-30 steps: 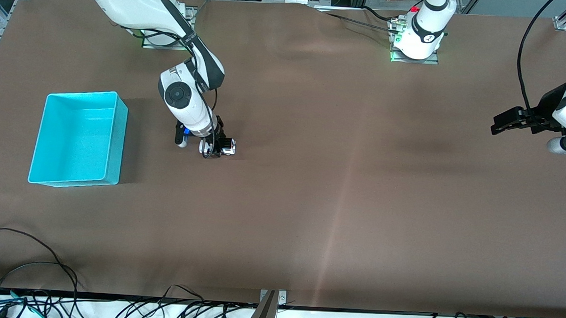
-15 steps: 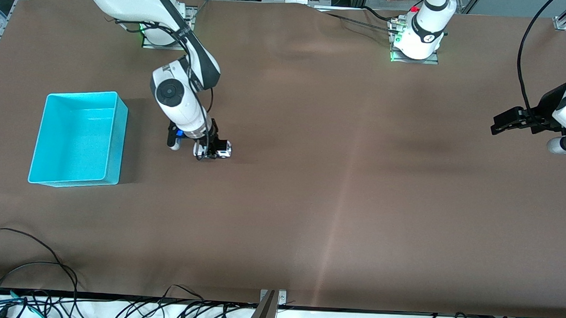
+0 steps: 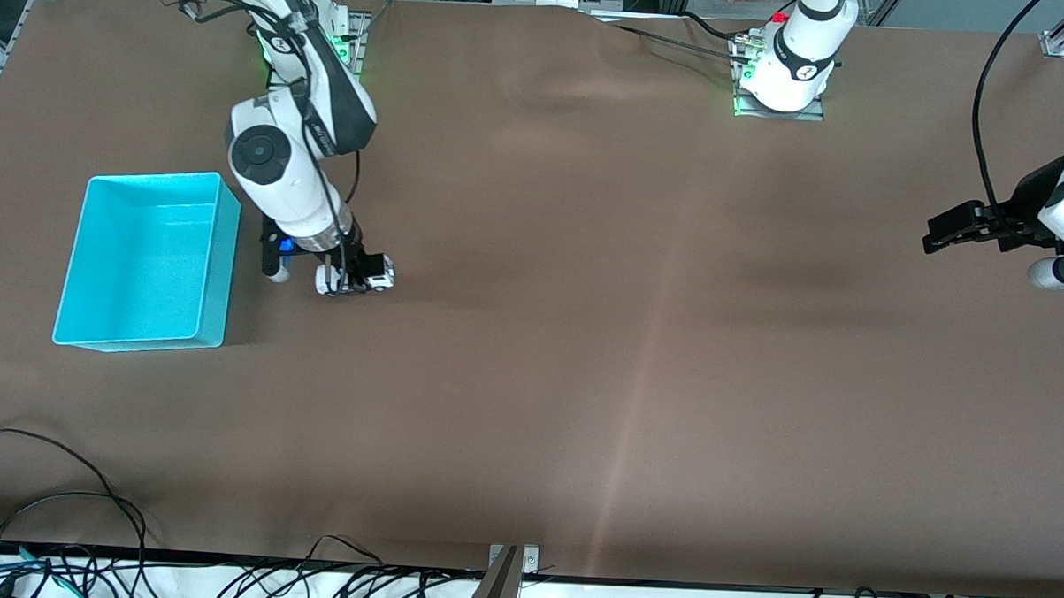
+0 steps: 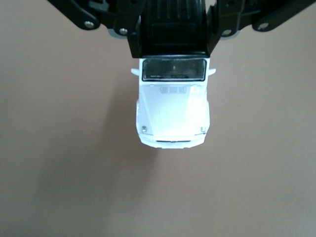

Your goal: Wind and store white jeep toy

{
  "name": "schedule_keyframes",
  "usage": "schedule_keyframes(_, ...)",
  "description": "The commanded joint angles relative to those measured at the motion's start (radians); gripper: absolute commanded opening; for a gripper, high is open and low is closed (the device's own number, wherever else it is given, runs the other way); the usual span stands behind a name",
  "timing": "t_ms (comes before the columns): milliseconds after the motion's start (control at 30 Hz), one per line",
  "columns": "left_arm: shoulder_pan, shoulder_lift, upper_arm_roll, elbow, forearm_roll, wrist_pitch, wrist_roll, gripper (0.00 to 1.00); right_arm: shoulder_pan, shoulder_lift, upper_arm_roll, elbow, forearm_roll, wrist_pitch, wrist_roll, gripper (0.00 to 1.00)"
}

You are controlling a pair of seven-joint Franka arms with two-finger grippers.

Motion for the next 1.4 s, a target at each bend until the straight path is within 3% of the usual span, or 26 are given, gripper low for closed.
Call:
schedule_keyframes(0, -0.006, -0.015, 0.005, -0.018, -0.016, 0.008, -0.005, 1.00, -0.047, -0.049, 0.004, 0.012, 0.000, -0.104, -0.152, 0.00)
schedule_keyframes(267, -0.006, -0.015, 0.005, -0.018, -0.016, 0.008, -0.005, 1.00, -0.107, -0.084, -0.005, -0.001, 0.001, -0.199, -0.394, 0.00)
schedule_keyframes(667, -0.006, -0.015, 0.005, -0.018, -0.016, 0.008, -0.005, 1.00, -0.164, -0.161, -0.095, -0.046, 0.017, -0.328, -0.736, 0.00)
schedule_keyframes(901, -0.006, -0.015, 0.005, -0.018, -0.016, 0.006, -0.005, 1.00, -0.187, -0.207, -0.172, -0.084, 0.017, -0.377, -0.947, 0.00)
schedule_keyframes(1201, -0.006, -0.015, 0.005, -0.018, -0.016, 0.006, -0.003, 1.00, -0.198, -0.207, -0.348, -0.109, 0.013, -0.397, -1.273, 0.00)
schedule_keyframes(1368, -0.006, -0.015, 0.005, -0.018, -0.016, 0.006, -0.005, 1.00, -0.207, -0.203, -0.397, -0.106, 0.012, -0.383, -1.378, 0.00)
